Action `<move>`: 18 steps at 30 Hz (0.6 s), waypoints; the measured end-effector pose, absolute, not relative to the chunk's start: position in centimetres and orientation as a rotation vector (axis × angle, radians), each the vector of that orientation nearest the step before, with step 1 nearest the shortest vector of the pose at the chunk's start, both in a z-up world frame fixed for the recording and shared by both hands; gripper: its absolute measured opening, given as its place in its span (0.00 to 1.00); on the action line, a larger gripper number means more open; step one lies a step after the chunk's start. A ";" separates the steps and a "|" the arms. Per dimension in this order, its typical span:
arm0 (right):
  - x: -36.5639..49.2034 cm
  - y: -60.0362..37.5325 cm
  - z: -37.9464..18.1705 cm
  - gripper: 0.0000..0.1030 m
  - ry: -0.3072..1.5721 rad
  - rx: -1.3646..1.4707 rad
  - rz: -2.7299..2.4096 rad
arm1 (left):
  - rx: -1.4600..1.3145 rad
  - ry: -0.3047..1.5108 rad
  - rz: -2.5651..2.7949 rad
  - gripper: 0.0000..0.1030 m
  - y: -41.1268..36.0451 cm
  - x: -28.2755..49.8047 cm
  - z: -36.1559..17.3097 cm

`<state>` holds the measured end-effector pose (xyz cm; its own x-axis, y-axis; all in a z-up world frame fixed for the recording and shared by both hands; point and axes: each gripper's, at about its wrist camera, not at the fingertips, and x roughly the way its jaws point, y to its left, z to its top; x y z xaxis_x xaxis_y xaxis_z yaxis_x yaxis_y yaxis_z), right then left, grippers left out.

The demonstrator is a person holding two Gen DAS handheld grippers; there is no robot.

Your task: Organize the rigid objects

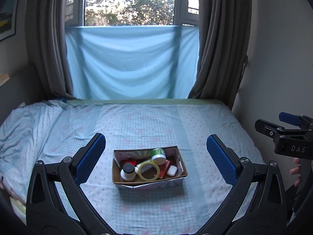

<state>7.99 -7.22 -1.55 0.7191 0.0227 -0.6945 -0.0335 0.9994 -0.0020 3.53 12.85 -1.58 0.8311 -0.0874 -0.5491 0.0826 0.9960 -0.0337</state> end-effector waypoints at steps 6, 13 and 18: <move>5.8 -8.0 -1.0 0.96 0.704 -0.041 0.027 | -0.006 0.546 -0.067 1.00 11.7 1.9 -0.9; 4.7 -9.5 -0.6 0.96 0.659 -0.051 0.005 | -0.007 0.529 -0.063 1.00 10.6 1.5 -0.8; 4.4 -10.3 -0.5 0.96 0.649 -0.050 -0.001 | 0.000 0.520 -0.059 1.00 10.3 1.3 -0.8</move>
